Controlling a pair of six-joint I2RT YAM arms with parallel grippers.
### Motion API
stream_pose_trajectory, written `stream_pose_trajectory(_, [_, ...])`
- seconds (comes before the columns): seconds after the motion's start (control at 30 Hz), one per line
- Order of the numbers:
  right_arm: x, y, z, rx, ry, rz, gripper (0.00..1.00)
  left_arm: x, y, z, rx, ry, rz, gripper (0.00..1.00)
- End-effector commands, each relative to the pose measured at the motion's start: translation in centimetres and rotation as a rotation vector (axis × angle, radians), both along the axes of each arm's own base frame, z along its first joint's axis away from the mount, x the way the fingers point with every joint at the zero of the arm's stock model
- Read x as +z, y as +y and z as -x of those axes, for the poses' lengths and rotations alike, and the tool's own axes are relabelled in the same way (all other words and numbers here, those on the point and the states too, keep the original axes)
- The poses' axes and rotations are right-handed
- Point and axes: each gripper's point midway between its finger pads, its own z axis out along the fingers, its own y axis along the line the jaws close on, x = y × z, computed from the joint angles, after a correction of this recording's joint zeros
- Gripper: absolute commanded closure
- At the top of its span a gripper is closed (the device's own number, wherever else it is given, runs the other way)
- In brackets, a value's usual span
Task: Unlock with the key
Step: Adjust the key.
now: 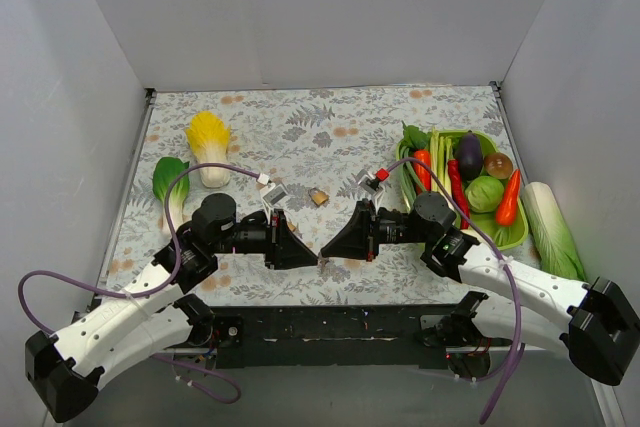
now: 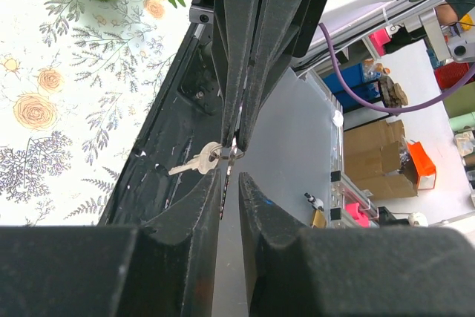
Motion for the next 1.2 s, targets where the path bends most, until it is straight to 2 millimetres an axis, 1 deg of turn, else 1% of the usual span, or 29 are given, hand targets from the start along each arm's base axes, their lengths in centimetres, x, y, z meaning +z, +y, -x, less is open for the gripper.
stream_pose_trajectory(0.0, [1.0,0.0,-0.1,-0.011,-0.029,-0.043,0.99,0.2,0.0,-0.1,0.006,-0.018,0.012,0.87])
stream_pose_trajectory(0.07, [1.1,-0.1,-0.2,-0.017,-0.031,-0.046,0.99,0.0,0.0,0.0,-0.001,-0.01,0.008,0.87])
stream_pose_trajectory(0.13, [1.2,-0.1,-0.2,-0.023,-0.031,-0.048,0.99,-0.2,0.0,0.2,-0.014,0.0,0.003,0.78])
stream_pose_trajectory(0.17, [1.2,-0.2,-0.3,-0.026,-0.032,-0.049,0.99,-0.4,0.0,0.3,-0.018,0.008,0.0,0.77])
stream_pose_trajectory(0.27, [1.3,-0.2,-0.3,-0.029,-0.032,-0.052,0.99,-0.6,0.0,0.4,-0.022,0.016,-0.002,0.77])
stream_pose_trajectory(0.3, [1.2,-0.2,-0.3,-0.029,-0.031,-0.051,0.99,-0.4,0.1,0.4,-0.018,0.01,0.001,0.78])
stream_pose_trajectory(0.33, [1.3,-0.2,-0.3,-0.03,-0.032,-0.052,0.99,-0.4,0.1,0.4,-0.015,0.01,0.001,0.82])
stream_pose_trajectory(0.43, [1.4,-0.3,-0.4,-0.039,-0.032,-0.057,0.99,-0.5,0.1,0.3,-0.01,0.012,-0.002,0.83])
stream_pose_trajectory(0.47, [1.3,-0.3,-0.5,-0.041,-0.03,-0.055,0.99,-0.7,0.1,0.4,-0.016,0.015,-0.003,0.86])
stream_pose_trajectory(0.5, [1.4,-0.3,-0.5,-0.042,-0.031,-0.056,0.99,-0.8,0.1,0.5,-0.019,0.017,-0.006,0.91])
stream_pose_trajectory(0.53, [1.4,-0.3,-0.5,-0.042,-0.031,-0.056,0.99,-0.8,0.1,0.5,-0.022,0.019,-0.006,1.0])
stream_pose_trajectory(0.67, [1.0,-0.4,-0.5,-0.037,-0.024,-0.039,0.99,-0.5,0.3,0.5,-0.014,0.0,-0.003,1.0])
stream_pose_trajectory(0.7, [0.9,-0.4,-0.5,-0.039,-0.022,-0.03,0.95,-0.4,0.3,0.5,-0.015,-0.002,-0.006,1.0])
stream_pose_trajectory(0.73, [0.8,-0.4,-0.6,-0.042,-0.026,-0.023,0.86,-0.9,0.4,0.6,-0.02,0.01,-0.028,1.0])
stream_pose_trajectory(0.77, [0.3,-0.5,-0.7,-0.045,-0.029,0.002,0.74,-0.9,0.4,0.7,-0.026,0.016,-0.038,1.0])
stream_pose_trajectory(0.8, [0.6,-0.5,-0.8,-0.05,-0.045,0.005,0.51,-0.7,0.4,0.8,-0.035,0.021,-0.044,1.0])
stream_pose_trajectory(0.83, [0.7,-0.6,-0.8,-0.055,-0.056,0.013,0.41,-1.0,0.5,1.2,-0.06,0.039,-0.061,1.0])
stream_pose_trajectory(0.87, [0.1,-0.7,-0.9,-0.056,-0.069,0.042,0.34,-1.3,0.5,1.4,-0.075,0.055,-0.075,1.0])
stream_pose_trajectory(0.9, [0.7,-0.6,-1.0,-0.057,-0.09,0.039,0.26,-1.1,0.4,1.6,-0.093,0.058,-0.078,1.0])
stream_pose_trajectory(0.93, [0.6,-0.6,-1.1,-0.057,-0.1,0.05,0.24,-1.3,0.6,2.0,-0.113,0.083,-0.097,1.0])
stream_pose_trajectory(0.97, [0.5,-0.6,-1.1,-0.053,-0.105,0.061,0.22,-1.7,0.6,2.1,-0.128,0.085,-0.114,1.0])
stream_pose_trajectory(1.0, [0.2,-0.6,-0.9,-0.034,-0.113,0.071,0.21,-1.3,0.6,2.1,-0.134,0.079,-0.117,1.0])
stream_pose_trajectory(1.1, [-0.3,-0.2,-0.5,0.004,-0.107,0.078,0.2,-1.8,0.8,2.1,-0.152,0.095,-0.167,1.0])
stream_pose_trajectory(1.17, [-0.9,0.1,-0.1,0.028,-0.092,0.086,0.19,-1.7,1.0,2.2,-0.161,0.103,-0.201,1.0])
